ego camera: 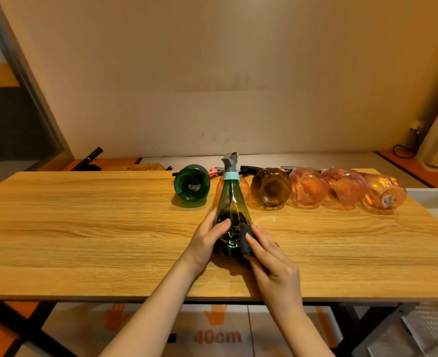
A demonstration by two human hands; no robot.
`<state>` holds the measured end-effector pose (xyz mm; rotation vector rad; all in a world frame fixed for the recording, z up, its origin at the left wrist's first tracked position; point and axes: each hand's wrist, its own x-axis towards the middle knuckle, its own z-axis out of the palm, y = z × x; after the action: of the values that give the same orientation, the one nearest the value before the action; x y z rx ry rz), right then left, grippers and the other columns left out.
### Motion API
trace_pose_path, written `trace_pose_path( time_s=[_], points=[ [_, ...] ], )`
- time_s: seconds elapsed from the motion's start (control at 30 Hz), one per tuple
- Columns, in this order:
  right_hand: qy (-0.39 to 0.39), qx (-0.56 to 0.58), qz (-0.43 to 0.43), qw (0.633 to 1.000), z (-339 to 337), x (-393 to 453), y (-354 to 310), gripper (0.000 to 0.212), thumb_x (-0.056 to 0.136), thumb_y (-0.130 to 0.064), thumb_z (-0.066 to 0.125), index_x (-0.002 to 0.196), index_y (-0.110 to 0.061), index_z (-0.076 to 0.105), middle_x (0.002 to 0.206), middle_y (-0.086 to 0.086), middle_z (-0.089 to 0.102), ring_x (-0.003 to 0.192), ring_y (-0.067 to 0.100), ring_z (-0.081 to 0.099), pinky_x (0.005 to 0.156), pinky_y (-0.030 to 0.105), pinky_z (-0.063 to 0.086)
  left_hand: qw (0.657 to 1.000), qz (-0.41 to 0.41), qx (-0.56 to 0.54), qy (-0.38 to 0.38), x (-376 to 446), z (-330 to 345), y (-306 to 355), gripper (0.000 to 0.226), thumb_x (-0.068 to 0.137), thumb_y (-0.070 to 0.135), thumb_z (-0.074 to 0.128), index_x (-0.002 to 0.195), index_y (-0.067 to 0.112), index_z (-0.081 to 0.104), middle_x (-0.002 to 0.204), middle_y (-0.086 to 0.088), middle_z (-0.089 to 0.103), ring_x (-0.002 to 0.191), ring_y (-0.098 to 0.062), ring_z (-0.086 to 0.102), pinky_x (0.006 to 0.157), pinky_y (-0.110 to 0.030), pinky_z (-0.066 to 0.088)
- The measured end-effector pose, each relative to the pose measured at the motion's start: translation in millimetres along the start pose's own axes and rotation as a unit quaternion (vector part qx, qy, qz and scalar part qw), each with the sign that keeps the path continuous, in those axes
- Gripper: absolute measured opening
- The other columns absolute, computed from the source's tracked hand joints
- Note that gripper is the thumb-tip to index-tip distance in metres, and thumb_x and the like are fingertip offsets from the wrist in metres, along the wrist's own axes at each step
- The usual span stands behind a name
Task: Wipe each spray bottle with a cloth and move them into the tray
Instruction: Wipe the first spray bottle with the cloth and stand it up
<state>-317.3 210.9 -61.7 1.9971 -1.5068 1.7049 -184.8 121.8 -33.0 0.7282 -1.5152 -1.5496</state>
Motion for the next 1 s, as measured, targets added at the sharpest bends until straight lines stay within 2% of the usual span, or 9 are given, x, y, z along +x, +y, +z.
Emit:
trace_pose_path(
  time_s=[0.2, 0.3, 0.43, 0.57, 0.7, 0.8, 0.9, 1.0],
  points=[
    [0.007, 0.012, 0.007, 1.0, -0.9, -1.2, 0.5, 0.055, 0.072, 0.002, 0.064, 0.125, -0.008, 0.052, 0.128, 0.004, 0.054, 0.126, 0.011, 0.046, 0.105, 0.018, 0.033, 0.999, -0.011, -0.027, 0.021, -4.3, -4.4, -7.7, 0.069, 0.077, 0.037, 0.061, 0.141, 0.021, 0.043, 0.139, -0.004, 0.054, 0.129, -0.02, 0.05, 0.107, -0.039, 0.041],
    [0.001, 0.008, 0.008, 1.0, 0.0, 0.9, -0.9, 0.057, 0.071, 0.003, 0.065, 0.125, -0.007, 0.051, 0.128, 0.005, 0.054, 0.126, 0.009, 0.045, 0.105, 0.018, 0.034, 0.999, -0.018, -0.038, 0.018, -4.8, -5.7, -8.0, 0.071, 0.077, 0.036, 0.06, 0.144, 0.02, 0.04, 0.141, -0.004, 0.052, 0.127, -0.016, 0.052, 0.101, -0.03, 0.046],
    [0.007, 0.03, 0.054, 0.998, -0.6, 2.1, -3.0, 0.053, 0.072, 0.003, 0.064, 0.122, -0.009, 0.055, 0.127, -0.001, 0.054, 0.125, 0.002, 0.044, 0.102, 0.013, 0.033, 1.0, -0.013, -0.01, 0.002, -4.1, -3.5, -7.6, 0.081, 0.076, 0.046, 0.062, 0.147, 0.02, 0.034, 0.141, -0.003, 0.051, 0.129, -0.017, 0.05, 0.107, -0.037, 0.042],
    [0.014, 0.057, 0.105, 0.993, 0.9, 12.5, -12.3, 0.049, 0.074, 0.001, 0.063, 0.119, -0.014, 0.057, 0.123, -0.008, 0.055, 0.12, -0.007, 0.046, 0.099, 0.01, 0.035, 0.999, -0.015, -0.037, 0.003, -4.8, -2.9, -4.9, 0.068, 0.08, 0.034, 0.061, 0.143, 0.022, 0.039, 0.134, -0.001, 0.058, 0.122, -0.014, 0.056, 0.095, -0.027, 0.048],
    [-0.014, 0.084, 0.14, 0.986, -2.2, 48.4, -19.5, 0.053, 0.078, 0.008, 0.066, 0.119, -0.022, 0.054, 0.121, -0.01, 0.056, 0.115, -0.018, 0.043, 0.096, 0.005, 0.034, 0.999, -0.019, -0.039, -0.004, -8.1, 0.0, -0.5, 0.062, 0.082, 0.026, 0.055, 0.142, 0.022, 0.041, 0.134, 0.001, 0.058, 0.123, -0.013, 0.055, 0.092, -0.025, 0.049],
    [-0.032, 0.08, 0.125, 0.988, -2.9, 76.4, -22.9, 0.047, 0.08, 0.005, 0.065, 0.121, -0.017, 0.057, 0.124, -0.011, 0.054, 0.119, -0.007, 0.044, 0.098, 0.009, 0.037, 0.999, -0.019, -0.028, -0.007, -12.2, 2.8, 2.5, 0.054, 0.082, 0.026, 0.055, 0.135, 0.034, 0.044, 0.128, 0.012, 0.06, 0.121, -0.006, 0.055, 0.091, -0.022, 0.049],
    [-0.047, 0.069, 0.126, 0.989, 0.0, 88.8, -24.4, 0.044, 0.081, 0.003, 0.065, 0.12, -0.015, 0.06, 0.123, -0.012, 0.053, 0.12, 0.001, 0.046, 0.099, 0.016, 0.04, 1.0, -0.017, -0.026, 0.001, -13.5, 1.8, 3.6, 0.054, 0.081, 0.03, 0.056, 0.133, 0.039, 0.044, 0.134, 0.012, 0.055, 0.123, -0.004, 0.053, 0.095, -0.023, 0.047],
    [-0.05, 0.075, 0.113, 0.99, 1.1, 81.5, -23.4, 0.049, 0.08, 0.006, 0.066, 0.121, -0.017, 0.055, 0.123, -0.011, 0.053, 0.121, 0.001, 0.045, 0.098, 0.007, 0.034, 0.999, -0.022, -0.036, 0.009, -13.7, 0.5, 3.9, 0.065, 0.078, 0.036, 0.061, 0.14, 0.036, 0.039, 0.142, 0.008, 0.048, 0.13, -0.009, 0.047, 0.105, -0.03, 0.042]
  ],
)
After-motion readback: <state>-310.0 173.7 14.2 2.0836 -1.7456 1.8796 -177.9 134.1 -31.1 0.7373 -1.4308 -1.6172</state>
